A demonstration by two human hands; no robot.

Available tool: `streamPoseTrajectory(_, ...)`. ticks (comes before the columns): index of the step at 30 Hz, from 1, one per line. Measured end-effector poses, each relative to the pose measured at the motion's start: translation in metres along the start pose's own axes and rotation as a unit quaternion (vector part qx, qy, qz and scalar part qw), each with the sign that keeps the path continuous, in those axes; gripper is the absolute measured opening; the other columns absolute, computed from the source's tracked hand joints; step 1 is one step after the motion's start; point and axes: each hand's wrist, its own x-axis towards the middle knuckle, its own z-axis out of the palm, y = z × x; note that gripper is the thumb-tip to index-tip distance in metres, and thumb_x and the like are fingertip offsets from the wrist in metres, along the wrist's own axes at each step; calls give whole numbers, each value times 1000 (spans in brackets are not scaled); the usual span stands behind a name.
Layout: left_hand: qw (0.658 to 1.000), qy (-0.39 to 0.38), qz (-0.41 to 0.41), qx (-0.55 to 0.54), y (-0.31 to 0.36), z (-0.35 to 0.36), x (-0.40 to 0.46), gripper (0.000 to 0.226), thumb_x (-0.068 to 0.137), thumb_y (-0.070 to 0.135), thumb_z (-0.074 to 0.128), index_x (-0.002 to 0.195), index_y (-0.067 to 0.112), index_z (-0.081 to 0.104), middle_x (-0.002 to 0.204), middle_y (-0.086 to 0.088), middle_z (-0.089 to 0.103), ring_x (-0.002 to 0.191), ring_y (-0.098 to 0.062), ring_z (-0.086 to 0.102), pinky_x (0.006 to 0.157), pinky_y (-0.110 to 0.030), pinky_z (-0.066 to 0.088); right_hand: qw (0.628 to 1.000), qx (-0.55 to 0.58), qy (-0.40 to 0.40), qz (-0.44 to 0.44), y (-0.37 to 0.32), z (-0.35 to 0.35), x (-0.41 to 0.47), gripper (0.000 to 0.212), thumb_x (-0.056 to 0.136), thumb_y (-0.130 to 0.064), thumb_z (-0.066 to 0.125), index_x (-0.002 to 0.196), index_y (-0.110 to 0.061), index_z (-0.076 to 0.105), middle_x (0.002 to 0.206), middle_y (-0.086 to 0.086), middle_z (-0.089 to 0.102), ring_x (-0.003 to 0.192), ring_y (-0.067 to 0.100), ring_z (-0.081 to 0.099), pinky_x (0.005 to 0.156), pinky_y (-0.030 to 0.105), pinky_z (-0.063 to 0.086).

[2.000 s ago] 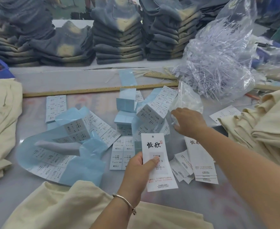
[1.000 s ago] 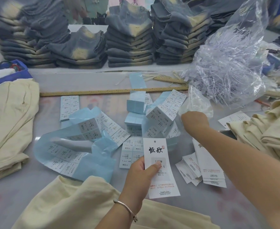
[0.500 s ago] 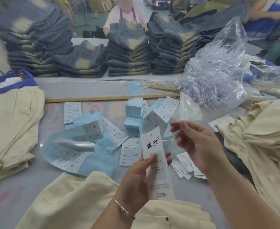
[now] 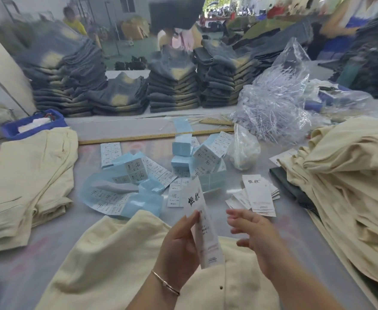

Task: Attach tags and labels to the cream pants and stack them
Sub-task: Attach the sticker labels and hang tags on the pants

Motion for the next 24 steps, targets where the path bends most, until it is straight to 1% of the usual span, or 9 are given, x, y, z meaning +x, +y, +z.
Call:
streamPoseTrajectory(2, 999, -14, 15, 43, -4, -2, -5, 23, 81, 17, 63, 98, 2, 68, 84, -9, 71, 74, -18, 69, 63, -29, 56, 999, 0, -33, -8, -1, 7, -9, 11, 81, -18, 70, 86, -14, 79, 99, 4, 73, 84, 15, 60, 70, 30, 47)
streamPoseTrajectory(4, 994, -34, 27, 102, -10, 0, -11, 28, 84, 18, 65, 105, 0, 71, 99, -16, 71, 89, -24, 69, 73, -33, 56, 997, 1, -81, -9, -3, 16, -17, 16, 83, -22, 68, 87, -11, 79, 100, 12, 73, 88, 17, 62, 77, 33, 47)
streamPoseTrajectory(6, 986, -34, 41, 160, -16, 4, -17, 44, 82, 25, 69, 115, -3, 66, 111, -25, 65, 101, -32, 62, 84, -41, 51, 993, 3, -115, -14, -3, 22, -23, 17, 83, -16, 64, 90, -7, 78, 102, 18, 72, 86, 20, 62, 78, 33, 46)
streamPoseTrajectory(8, 980, -14, 50, 190, -19, 5, -23, 52, 80, 27, 72, 120, -5, 62, 116, -29, 61, 102, -35, 58, 87, -44, 47, 993, 11, -119, -11, -3, 25, -26, 16, 80, -8, 64, 88, -5, 77, 101, 23, 71, 84, 23, 61, 80, 36, 44)
streamPoseTrajectory(11, 975, -5, 55, 217, -21, -1, -28, 44, 77, 23, 72, 115, 0, 68, 110, -26, 67, 92, -31, 66, 75, -36, 54, 993, 11, -119, 9, -1, 24, -26, 17, 81, -2, 61, 91, 1, 75, 100, 29, 68, 83, 28, 57, 80, 41, 40)
streamPoseTrajectory(15, 960, 21, 66, 270, -18, -1, -33, 31, 80, 12, 72, 107, -2, 70, 102, -27, 70, 86, -34, 67, 65, -33, 55, 989, -65, -127, 48, 4, 21, -25, 23, 86, -8, 54, 96, 0, 74, 79, 9, 70, 73, 21, 54, 71, 36, 39)
streamPoseTrajectory(19, 941, 35, 66, 331, -15, 5, -40, 17, 90, 0, 56, 98, -4, 70, 84, -19, 72, 69, -22, 68, 58, -26, 53, 989, -50, -119, 72, 13, 21, -30, 27, 85, -5, 51, 88, -8, 78, 83, 11, 72, 73, 20, 60, 71, 33, 45)
streamPoseTrajectory(21, 933, 36, 65, 353, -13, 9, -43, 16, 92, -3, 54, 97, -5, 69, 80, -16, 72, 65, -19, 68, 56, -25, 52, 992, -22, -107, 63, 17, 22, -32, 29, 85, -1, 53, 80, -12, 79, 82, 11, 74, 66, 17, 64, 63, 26, 50)
streamPoseTrajectory(24, 915, 34, 72, 396, -11, 10, -42, 16, 93, -1, 54, 101, -3, 68, 84, -16, 73, 73, -24, 69, 64, -29, 54, 994, 12, -96, 47, 21, 22, -34, 27, 86, 2, 55, 76, -8, 79, 78, 13, 75, 59, 13, 66, 54, 24, 51)
